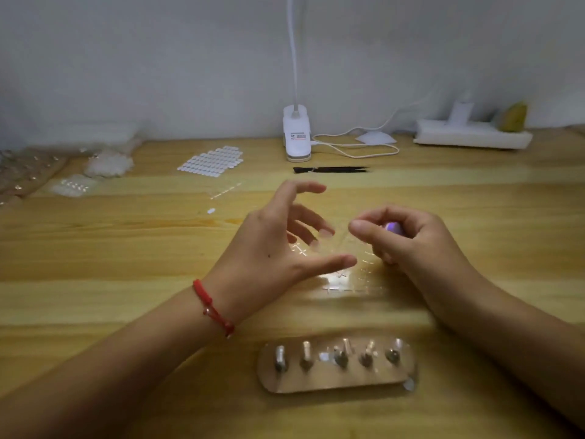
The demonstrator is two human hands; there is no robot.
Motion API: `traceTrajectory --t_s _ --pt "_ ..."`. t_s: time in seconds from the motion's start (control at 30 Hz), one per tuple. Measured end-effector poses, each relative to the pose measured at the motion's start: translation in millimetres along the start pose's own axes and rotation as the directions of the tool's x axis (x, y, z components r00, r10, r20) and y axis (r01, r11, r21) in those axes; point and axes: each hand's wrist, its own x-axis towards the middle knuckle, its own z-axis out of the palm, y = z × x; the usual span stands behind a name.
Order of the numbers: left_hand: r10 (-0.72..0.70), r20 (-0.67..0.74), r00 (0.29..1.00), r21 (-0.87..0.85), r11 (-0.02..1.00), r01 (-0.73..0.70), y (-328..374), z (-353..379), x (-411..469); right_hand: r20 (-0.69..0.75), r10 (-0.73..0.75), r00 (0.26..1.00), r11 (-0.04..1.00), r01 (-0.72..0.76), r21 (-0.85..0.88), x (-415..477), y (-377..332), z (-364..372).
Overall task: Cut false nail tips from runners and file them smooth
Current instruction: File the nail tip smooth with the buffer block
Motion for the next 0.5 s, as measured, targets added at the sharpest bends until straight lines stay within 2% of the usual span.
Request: traceTrajectory --t_s 0.17,0.27,0.5 --pt "-0.193 0.057 0.979 -0.197 0.960 0.201 -4.9 -3.5 -5.8 -0.027 0.119 0.992 0.980 -0.113 0.162 1.8 -3.1 -5.5" --pt "-0.291 0.064 0.955 -0.258 0.919 0.298 -8.0 -3.7 -8.1 -0.014 0.115 0.993 0.975 -0.111 0.195 2.1 -4.5 -7.8" --pt "-0.258 0.116 0.959 -0.310 0.908 0.282 -8.7 0.4 -14.3 0.039 0.058 0.998 0.981 -0.064 0.183 -0.6 -4.3 -1.2"
